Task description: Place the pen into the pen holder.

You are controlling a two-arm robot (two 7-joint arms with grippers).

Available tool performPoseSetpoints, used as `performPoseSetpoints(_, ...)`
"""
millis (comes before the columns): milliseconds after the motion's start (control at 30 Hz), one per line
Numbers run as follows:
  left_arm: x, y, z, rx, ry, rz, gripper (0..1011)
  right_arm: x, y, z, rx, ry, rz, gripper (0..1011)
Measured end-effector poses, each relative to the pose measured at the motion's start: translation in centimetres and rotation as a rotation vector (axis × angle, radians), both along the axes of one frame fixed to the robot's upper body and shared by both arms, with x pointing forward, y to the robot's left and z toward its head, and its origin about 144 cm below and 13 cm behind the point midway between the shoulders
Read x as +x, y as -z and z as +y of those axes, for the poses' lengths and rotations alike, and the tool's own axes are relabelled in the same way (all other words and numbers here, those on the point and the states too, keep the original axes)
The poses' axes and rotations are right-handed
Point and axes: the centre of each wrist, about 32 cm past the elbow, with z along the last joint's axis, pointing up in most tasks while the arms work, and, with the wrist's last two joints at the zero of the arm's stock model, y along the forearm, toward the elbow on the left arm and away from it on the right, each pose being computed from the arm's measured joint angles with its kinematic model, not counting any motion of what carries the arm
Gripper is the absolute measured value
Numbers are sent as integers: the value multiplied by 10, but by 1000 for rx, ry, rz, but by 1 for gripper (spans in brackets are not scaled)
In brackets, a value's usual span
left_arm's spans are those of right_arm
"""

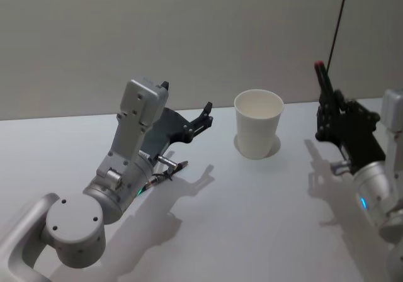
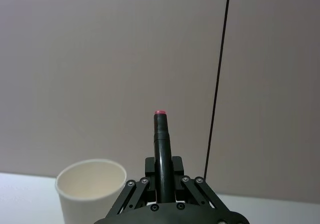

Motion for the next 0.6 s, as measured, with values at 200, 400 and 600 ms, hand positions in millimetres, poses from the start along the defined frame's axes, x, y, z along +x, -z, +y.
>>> performPoseSetpoints(200, 0, 0, 0, 0, 0, 0, 1001, 14, -9, -2, 14, -15, -54, 187)
performPoseSetpoints(400, 0, 0, 0, 0, 0, 0, 1001, 29, -18, -2, 28, -37, -90, 187)
performPoseSetpoints(600, 0, 0, 0, 0, 0, 0, 1001, 43, -26, 1, 35, -68, -106, 187)
